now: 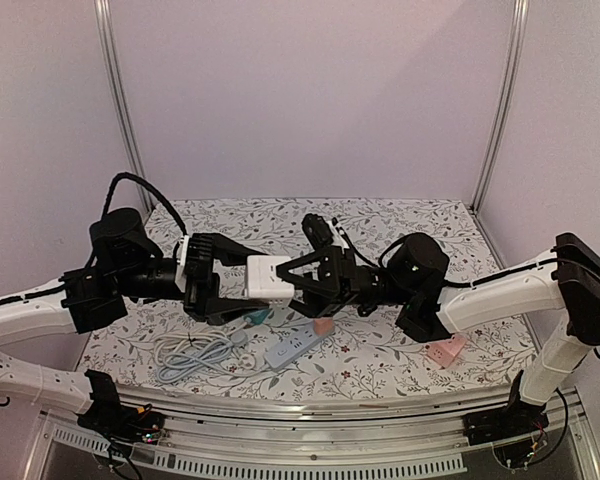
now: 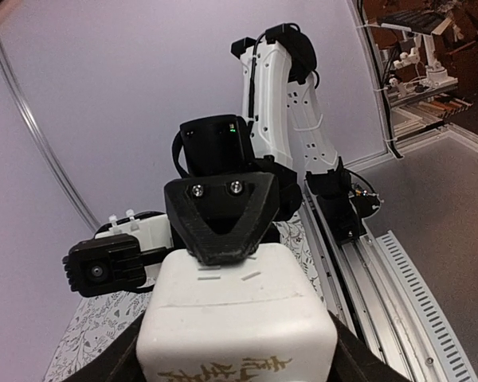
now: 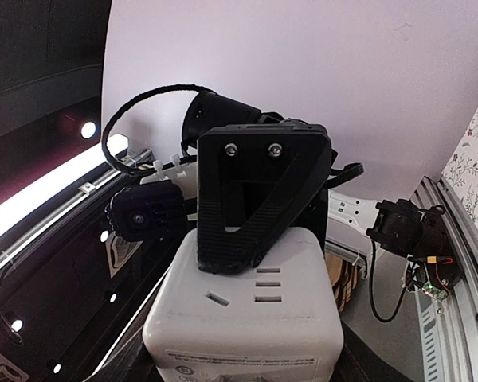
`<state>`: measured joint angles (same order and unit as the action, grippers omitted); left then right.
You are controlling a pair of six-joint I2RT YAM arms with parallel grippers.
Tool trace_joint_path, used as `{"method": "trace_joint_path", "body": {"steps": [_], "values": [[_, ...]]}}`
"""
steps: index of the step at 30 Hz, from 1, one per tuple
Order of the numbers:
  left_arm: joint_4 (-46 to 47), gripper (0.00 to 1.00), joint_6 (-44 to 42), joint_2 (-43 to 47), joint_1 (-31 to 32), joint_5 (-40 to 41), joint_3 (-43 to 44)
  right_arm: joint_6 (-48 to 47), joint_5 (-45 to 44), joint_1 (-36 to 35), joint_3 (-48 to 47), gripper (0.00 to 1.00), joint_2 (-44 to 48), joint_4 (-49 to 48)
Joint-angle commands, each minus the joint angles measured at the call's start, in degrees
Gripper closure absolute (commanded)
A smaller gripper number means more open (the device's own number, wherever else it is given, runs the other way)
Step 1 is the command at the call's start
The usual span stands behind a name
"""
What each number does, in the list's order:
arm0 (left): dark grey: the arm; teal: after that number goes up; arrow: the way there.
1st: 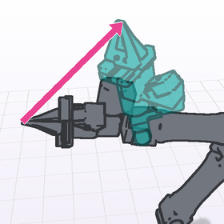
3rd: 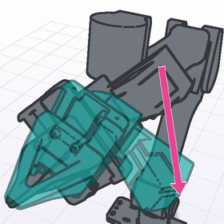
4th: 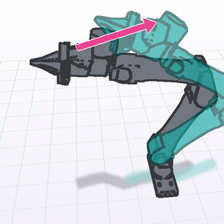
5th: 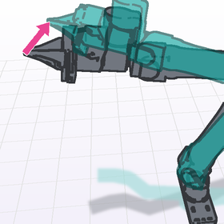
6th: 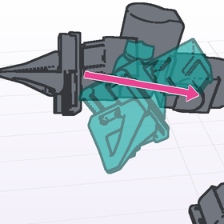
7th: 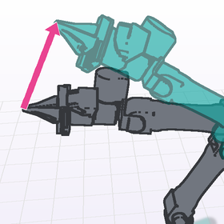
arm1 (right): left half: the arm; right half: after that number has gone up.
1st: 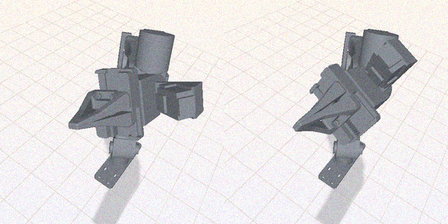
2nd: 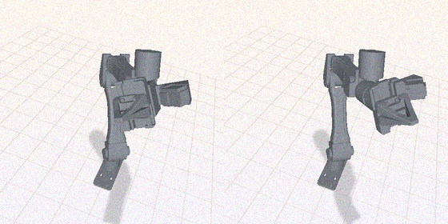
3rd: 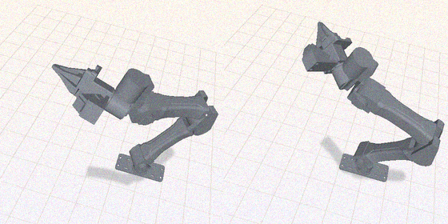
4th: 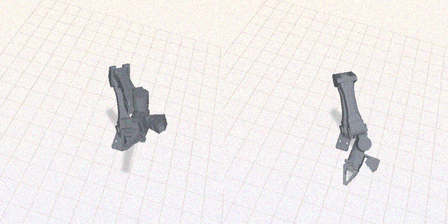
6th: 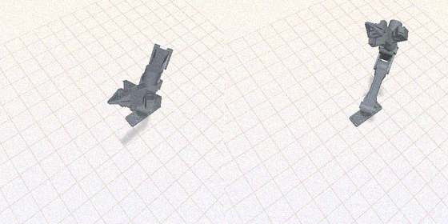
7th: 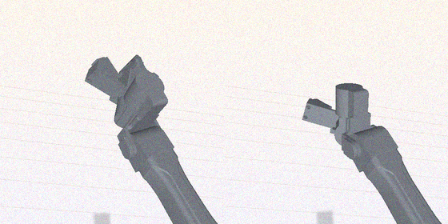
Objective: Insert the plug
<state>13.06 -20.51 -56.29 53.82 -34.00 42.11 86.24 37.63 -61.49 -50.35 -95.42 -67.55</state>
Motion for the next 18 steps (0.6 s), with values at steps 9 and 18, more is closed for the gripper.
{"method": "trace_joint_path", "body": {"steps": [9,18], "values": [[0.37,0.49,1.07,-0.38,0.14,-0.45,0.43,1.46,-1.24,-0.34,-1.51,1.0,-1.33,-6.49],[-0.07,1.0,1.08,-1.36,0.14,0.05,0.78,1.94,-1.32,-0.29,-1.6,1.0,-1.81,-9.06]]}}
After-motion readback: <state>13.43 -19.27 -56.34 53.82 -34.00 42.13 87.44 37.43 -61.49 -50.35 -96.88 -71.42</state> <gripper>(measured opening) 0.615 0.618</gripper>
